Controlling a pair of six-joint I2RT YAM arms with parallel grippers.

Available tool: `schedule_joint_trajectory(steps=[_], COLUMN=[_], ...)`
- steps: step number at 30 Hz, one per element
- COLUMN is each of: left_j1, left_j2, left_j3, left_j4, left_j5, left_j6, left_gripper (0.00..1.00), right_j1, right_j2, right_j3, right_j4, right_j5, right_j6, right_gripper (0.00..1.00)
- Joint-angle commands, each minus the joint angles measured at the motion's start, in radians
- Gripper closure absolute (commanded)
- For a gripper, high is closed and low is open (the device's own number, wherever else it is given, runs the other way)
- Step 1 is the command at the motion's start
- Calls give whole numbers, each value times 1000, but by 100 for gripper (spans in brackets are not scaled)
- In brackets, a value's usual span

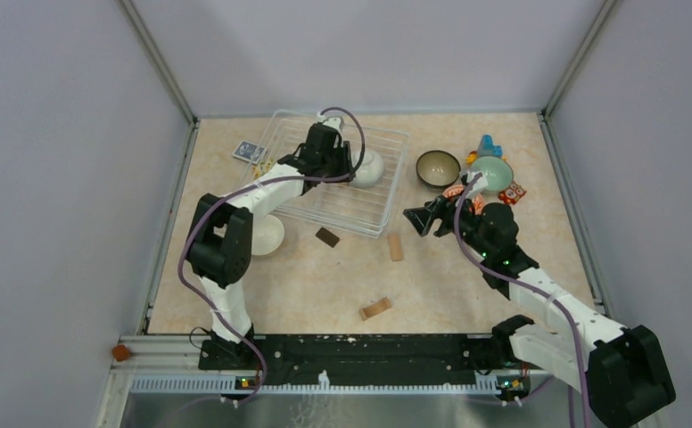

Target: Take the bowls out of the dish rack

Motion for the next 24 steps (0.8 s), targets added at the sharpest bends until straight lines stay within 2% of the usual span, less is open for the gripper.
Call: schedule_joint_trajectory(steps=[1,13,15,20,24], left_j1=[2,2,1,2,2], left_j2=[-114,-201,-212,-180,-115], left_j3=[-48,-67,-80,-68,3], left_j4=[1,2,44,121,130], left_j5=[-24,-22,-29,-26,-13], left_j6=[22,54,64,82,95], left_gripper=[57,57,53,36,37], right_j1=[-7,-6,-7,-6,-6], right_j2=[14,30,32,31,22], right_j3=[9,12,14,20,22], right_j4=[53,53,53,46,29], right_j5=[-6,5,5,2,6], right_j6=[7,2,1,-2,-10], right_gripper=[26,26,26,26,26])
